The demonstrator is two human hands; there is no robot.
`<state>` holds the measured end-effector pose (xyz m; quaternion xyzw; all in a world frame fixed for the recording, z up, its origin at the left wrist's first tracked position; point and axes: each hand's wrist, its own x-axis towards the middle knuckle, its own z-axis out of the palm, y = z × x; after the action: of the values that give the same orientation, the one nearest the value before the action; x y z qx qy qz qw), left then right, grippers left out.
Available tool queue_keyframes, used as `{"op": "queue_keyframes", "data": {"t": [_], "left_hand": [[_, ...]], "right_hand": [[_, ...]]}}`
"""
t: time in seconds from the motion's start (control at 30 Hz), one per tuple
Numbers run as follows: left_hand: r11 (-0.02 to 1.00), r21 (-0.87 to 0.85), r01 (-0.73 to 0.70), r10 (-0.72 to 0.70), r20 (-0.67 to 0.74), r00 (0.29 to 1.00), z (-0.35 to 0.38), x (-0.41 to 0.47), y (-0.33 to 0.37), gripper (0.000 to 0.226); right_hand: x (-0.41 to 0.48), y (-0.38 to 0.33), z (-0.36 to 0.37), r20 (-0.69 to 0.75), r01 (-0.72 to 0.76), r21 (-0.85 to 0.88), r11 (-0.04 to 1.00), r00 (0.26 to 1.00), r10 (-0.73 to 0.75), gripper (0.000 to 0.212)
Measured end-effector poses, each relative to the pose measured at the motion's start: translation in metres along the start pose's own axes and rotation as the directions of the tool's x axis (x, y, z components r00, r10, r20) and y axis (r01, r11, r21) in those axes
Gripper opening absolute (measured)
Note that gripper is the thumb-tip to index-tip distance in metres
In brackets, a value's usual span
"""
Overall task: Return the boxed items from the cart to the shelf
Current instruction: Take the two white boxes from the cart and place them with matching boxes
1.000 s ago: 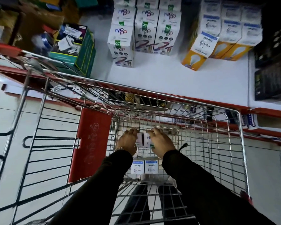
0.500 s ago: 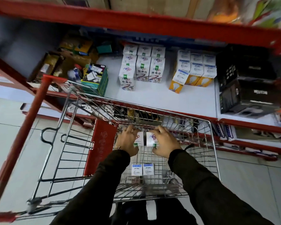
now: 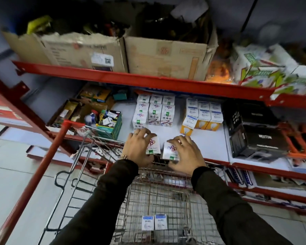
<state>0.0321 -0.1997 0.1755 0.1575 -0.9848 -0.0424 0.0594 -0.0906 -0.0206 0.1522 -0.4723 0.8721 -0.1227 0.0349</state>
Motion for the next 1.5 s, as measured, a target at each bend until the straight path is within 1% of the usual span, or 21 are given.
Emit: {"op": "queue_keyframes", "data": {"t": [0.1,0.23,0.43,0.57,0.67,0.73,0.87,1.0,1.1,1.2,1.3,1.4,1.5], "left_hand": [[0.999,0.032,-0.018,0.018,0.011,1.0,-0.005,0.033,-0.005,0.073],[0.994,0.104,-0.031,0.026,0.049,0.998,0.006,0.076,-0.013,0.07],[0.989,0.147,-0.002,-0.016,0.121,0.993,0.035,0.122,-0.02,0.064],[0.99,0.142,0.015,-0.037,0.155,0.987,0.053,0.133,-0.022,0.068],[0.994,0.093,0.051,-0.063,0.129,0.99,0.063,0.136,-0.026,0.073],[0.996,0.068,0.056,-0.063,0.108,0.992,0.068,0.136,-0.029,0.071],[0.997,0.018,0.081,-0.082,0.068,0.994,0.073,0.133,-0.031,0.066],[0.997,0.028,0.067,-0.068,0.051,0.996,0.071,0.127,-0.028,0.065],[0.997,0.001,0.075,-0.075,0.041,0.996,0.074,0.12,-0.027,0.064],[0.994,-0.047,0.098,-0.097,0.035,0.995,0.074,0.1,-0.022,0.064],[0.994,-0.067,0.082,-0.084,-0.026,0.996,0.072,0.072,-0.013,0.06],[0.989,-0.114,0.091,-0.101,-0.08,0.992,0.08,0.035,-0.003,0.053],[0.985,-0.143,0.099,-0.107,-0.049,0.993,0.097,-0.003,0.005,0.05]], "right_hand": [[0.026,0.007,-0.007,-0.002,-0.021,-0.012,1.0,1.0,0.021,0.077],[0.063,0.017,-0.005,0.041,-0.064,-0.012,0.998,0.997,0.065,0.075],[0.118,0.028,0.013,0.096,-0.101,-0.021,0.995,0.99,0.103,0.066],[0.138,0.03,0.023,0.118,-0.112,-0.038,0.993,0.986,0.116,0.058],[0.143,0.029,0.027,0.103,-0.118,-0.034,0.992,0.987,0.121,0.048],[0.143,0.028,0.03,0.086,-0.132,-0.033,0.991,0.987,0.135,0.046],[0.138,0.028,0.038,0.051,-0.13,-0.058,0.99,0.99,0.133,0.051],[0.131,0.027,0.041,0.026,-0.125,-0.051,0.991,0.992,0.126,0.058],[0.12,0.025,0.04,-0.003,-0.123,0.0,0.992,0.992,0.123,0.06],[0.103,0.02,0.042,-0.043,-0.133,0.045,0.99,0.99,0.135,0.056],[0.08,0.013,0.048,-0.07,-0.142,0.042,0.989,0.987,0.145,0.049],[0.05,0.005,0.06,-0.066,-0.13,0.062,0.99,0.989,0.134,0.043],[0.018,-0.003,0.076,-0.021,-0.122,0.069,0.99,0.992,0.123,0.04]]}}
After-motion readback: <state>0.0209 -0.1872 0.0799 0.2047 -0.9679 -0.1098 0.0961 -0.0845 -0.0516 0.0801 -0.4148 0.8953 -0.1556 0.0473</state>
